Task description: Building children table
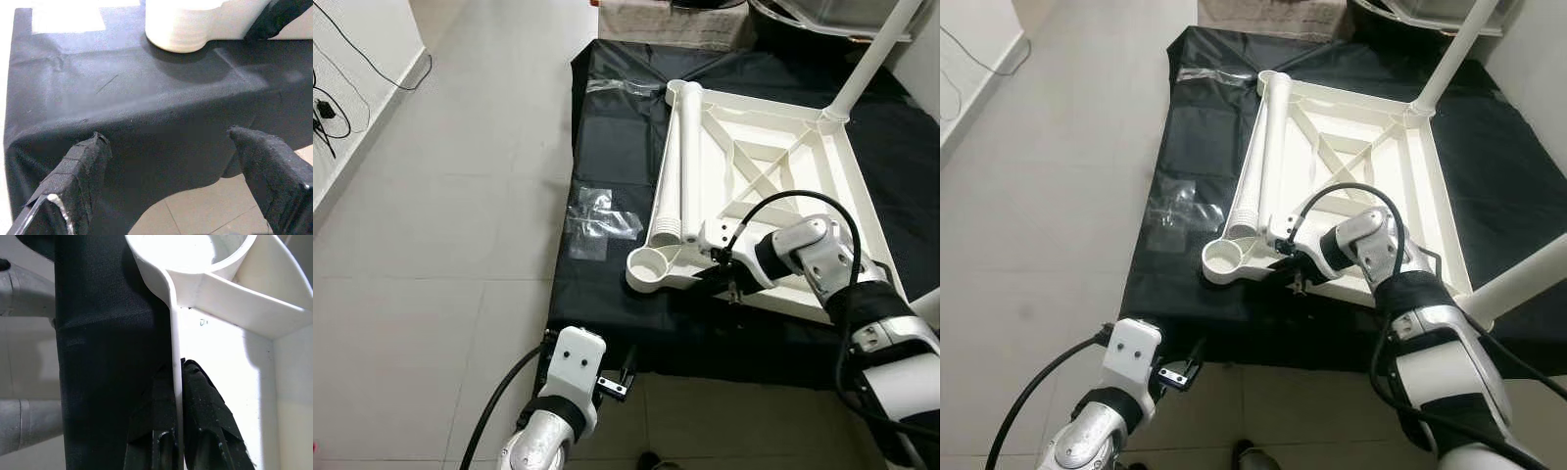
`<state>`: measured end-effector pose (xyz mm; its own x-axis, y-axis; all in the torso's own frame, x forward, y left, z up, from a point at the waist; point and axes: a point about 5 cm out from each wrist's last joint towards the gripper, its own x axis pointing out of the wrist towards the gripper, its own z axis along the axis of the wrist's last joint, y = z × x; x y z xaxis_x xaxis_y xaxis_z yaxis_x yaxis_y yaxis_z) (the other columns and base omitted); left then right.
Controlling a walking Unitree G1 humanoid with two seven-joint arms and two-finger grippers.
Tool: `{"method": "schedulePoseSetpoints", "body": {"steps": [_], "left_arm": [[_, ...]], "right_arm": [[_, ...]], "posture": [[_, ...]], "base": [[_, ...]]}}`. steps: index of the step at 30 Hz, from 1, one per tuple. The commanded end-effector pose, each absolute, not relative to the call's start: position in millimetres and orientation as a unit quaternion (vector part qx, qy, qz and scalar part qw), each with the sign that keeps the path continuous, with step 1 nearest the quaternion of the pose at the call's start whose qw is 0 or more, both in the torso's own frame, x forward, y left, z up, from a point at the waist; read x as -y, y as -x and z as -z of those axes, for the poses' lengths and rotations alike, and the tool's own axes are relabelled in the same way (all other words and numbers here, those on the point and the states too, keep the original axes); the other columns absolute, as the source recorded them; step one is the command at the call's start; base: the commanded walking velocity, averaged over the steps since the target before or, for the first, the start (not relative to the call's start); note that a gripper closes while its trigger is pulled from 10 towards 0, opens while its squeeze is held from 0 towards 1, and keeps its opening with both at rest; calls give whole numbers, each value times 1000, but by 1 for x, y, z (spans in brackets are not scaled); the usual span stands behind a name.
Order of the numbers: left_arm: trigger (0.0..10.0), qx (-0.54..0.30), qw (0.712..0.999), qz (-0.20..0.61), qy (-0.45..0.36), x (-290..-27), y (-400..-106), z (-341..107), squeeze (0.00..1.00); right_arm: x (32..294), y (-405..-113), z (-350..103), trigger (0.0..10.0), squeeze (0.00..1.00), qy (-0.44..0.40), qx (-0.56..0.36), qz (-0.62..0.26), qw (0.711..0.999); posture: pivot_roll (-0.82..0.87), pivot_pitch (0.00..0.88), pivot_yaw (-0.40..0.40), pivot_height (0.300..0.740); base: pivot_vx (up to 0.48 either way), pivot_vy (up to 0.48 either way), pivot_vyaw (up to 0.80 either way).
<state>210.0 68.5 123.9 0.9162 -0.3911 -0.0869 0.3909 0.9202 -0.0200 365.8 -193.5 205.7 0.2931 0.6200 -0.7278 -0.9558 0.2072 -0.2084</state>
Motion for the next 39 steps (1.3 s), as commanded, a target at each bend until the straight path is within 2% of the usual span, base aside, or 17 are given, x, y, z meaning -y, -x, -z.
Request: {"method": "schedulePoseSetpoints", "body": {"steps": [1,10,13,16,20,21,24,25,31,32,33,34,39], "left_arm": [[10000,-58,978,199,-2,-68,-208,-118,0],[10000,-57,978,199,-1,-68,-209,-119,0],[10000,-57,978,199,0,-68,-209,-119,0],[10000,-57,978,199,0,-67,-209,-119,0],[10000,-57,978,199,-1,-68,-209,-119,0],[10000,-57,978,199,-1,-68,-209,-119,0],[10000,-58,978,199,-1,-68,-209,-119,0],[10000,-58,978,199,-1,-68,-209,-119,0],[10000,-57,978,199,-3,-69,-209,-119,0],[10000,-57,978,199,-3,-69,-209,-119,0],[10000,-57,978,199,-3,-69,-209,-119,0],[10000,-58,978,199,-3,-69,-209,-119,0],[10000,-57,978,199,-3,-69,-209,-119,0]], "right_arm": [[212,-361,-197,0,0,340,-296,-522,724],[249,-350,-198,0,0,367,-339,-505,704],[276,-341,-192,0,0,394,-385,-475,686],[286,-336,-187,0,0,400,-407,-463,678],[287,-334,-184,0,0,396,-410,-468,675],[286,-335,-183,2392,0,398,-407,-466,678],[286,-336,-183,2392,0,402,-404,-463,679],[285,-336,-183,10000,0,404,-402,-466,677],[272,-343,-188,10000,0,393,-370,-478,693],[270,-344,-190,10000,910,394,-363,-479,696],[270,-344,-190,10000,910,394,-363,-479,696],[270,-346,-195,10000,1000,395,-359,-480,696],[274,-347,-204,10000,1000,408,-355,-469,698]], "posture": [[48,240,-84,740],[43,241,-83,740],[40,244,-85,740],[43,244,-84,740],[43,246,-80,740],[43,246,-80,740],[44,244,-79,740],[44,244,-78,740],[44,243,-77,740],[44,244,-77,740],[44,244,-77,740],[46,244,-77,740],[40,239,-76,740]], "base": [[0,0,0],[0,0,0],[0,0,0],[0,0,0],[0,0,0],[0,0,0],[0,0,0],[0,0,0],[0,0,0],[0,0,0],[0,0,0],[0,0,0],[0,0,0]]}}
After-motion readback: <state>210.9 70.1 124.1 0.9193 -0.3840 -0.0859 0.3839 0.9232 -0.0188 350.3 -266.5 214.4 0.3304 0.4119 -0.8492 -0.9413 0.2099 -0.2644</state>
